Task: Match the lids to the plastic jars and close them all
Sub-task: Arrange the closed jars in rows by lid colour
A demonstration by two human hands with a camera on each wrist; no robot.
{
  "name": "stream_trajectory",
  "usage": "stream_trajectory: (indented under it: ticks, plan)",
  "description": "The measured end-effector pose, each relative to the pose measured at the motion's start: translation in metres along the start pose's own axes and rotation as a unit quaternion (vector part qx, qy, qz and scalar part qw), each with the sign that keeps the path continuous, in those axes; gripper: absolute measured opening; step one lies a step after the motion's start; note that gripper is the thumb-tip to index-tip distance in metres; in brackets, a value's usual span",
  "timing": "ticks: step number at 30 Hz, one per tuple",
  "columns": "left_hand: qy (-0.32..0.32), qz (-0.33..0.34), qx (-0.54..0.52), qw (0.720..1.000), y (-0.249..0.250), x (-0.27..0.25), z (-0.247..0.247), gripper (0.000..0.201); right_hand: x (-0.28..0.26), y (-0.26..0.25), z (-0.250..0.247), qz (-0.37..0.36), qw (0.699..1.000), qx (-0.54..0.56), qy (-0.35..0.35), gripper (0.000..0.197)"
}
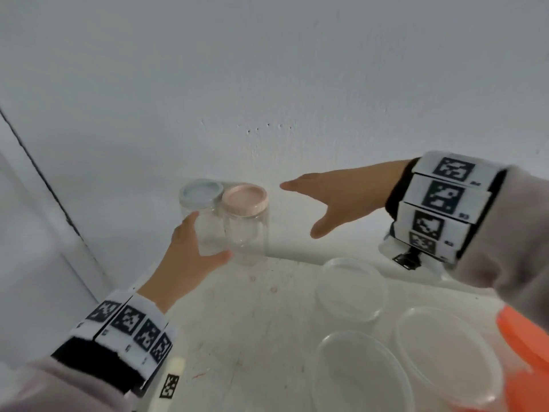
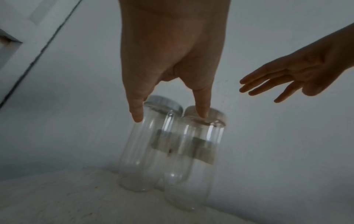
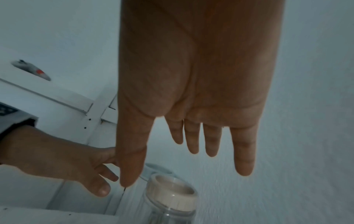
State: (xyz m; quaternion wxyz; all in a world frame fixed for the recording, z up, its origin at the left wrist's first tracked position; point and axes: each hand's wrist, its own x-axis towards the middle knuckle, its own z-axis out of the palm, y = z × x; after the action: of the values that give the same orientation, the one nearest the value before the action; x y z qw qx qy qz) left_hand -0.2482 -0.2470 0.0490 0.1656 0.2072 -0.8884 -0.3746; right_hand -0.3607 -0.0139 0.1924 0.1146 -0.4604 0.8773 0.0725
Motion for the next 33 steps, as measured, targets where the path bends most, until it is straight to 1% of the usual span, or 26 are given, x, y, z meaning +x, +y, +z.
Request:
stream_trajectory:
  ticks: [3,7,9,10,12,14,15,17,19,23,26,28,30,33]
  plan:
    - [-0.114,0.055,0.009,0.992,0.022,-0.049,0.005,0.092,-0.048,0.010,0.018,0.021,0.999,0.016,-0.033,0.090]
    - [-0.273,0.112,0.019,0.955,0.058,-0.111,0.016,0.097,-0.102,0.017,0.051,0.082,0.992,0.030,-0.092,0.092]
    - [-0.325,0.135,0.053,0.935,0.073,-0.133,0.026,0.102,-0.121,0.019,0.069,0.109,0.985,0.024,-0.128,0.096]
    - [-0.339,0.147,0.072,0.927,0.080,-0.141,0.032,0.104,-0.128,0.020,0.077,0.120,0.982,0.020,-0.145,0.099]
    - [-0.345,0.160,0.095,0.920,0.093,-0.150,0.042,0.109,-0.138,0.020,0.092,0.139,0.976,0.016,-0.167,0.109]
    - [-0.323,0.158,0.101,0.928,0.105,-0.150,0.049,0.112,-0.144,0.020,0.103,0.153,0.973,0.028,-0.172,0.116]
    - [-0.306,0.158,0.104,0.933,0.111,-0.146,0.052,0.108,-0.145,0.020,0.108,0.158,0.972,0.036,-0.170,0.117]
    - [-0.280,0.159,0.117,0.939,0.124,-0.130,0.059,0.094,-0.147,0.019,0.114,0.164,0.971,0.047,-0.167,0.119]
    - [-0.275,0.157,0.149,0.937,0.136,-0.111,0.066,0.087,-0.146,0.018,0.118,0.166,0.970,0.057,-0.169,0.119]
    - [-0.308,0.144,0.228,0.912,0.157,-0.082,0.083,0.090,-0.142,0.018,0.125,0.156,0.971,0.061,-0.168,0.115]
    - [-0.344,0.131,0.299,0.880,0.166,-0.068,0.096,0.096,-0.136,0.023,0.127,0.147,0.975,0.046,-0.159,0.109]
    - [-0.353,0.126,0.341,0.862,0.168,-0.063,0.105,0.100,-0.129,0.029,0.124,0.148,0.977,0.038,-0.151,0.106]
    - [-0.352,0.126,0.362,0.854,0.168,-0.057,0.113,0.102,-0.121,0.037,0.120,0.153,0.978,0.035,-0.139,0.105]
    - [-0.345,0.123,0.377,0.851,0.167,-0.041,0.114,0.104,-0.103,0.051,0.112,0.165,0.978,0.035,-0.120,0.103]
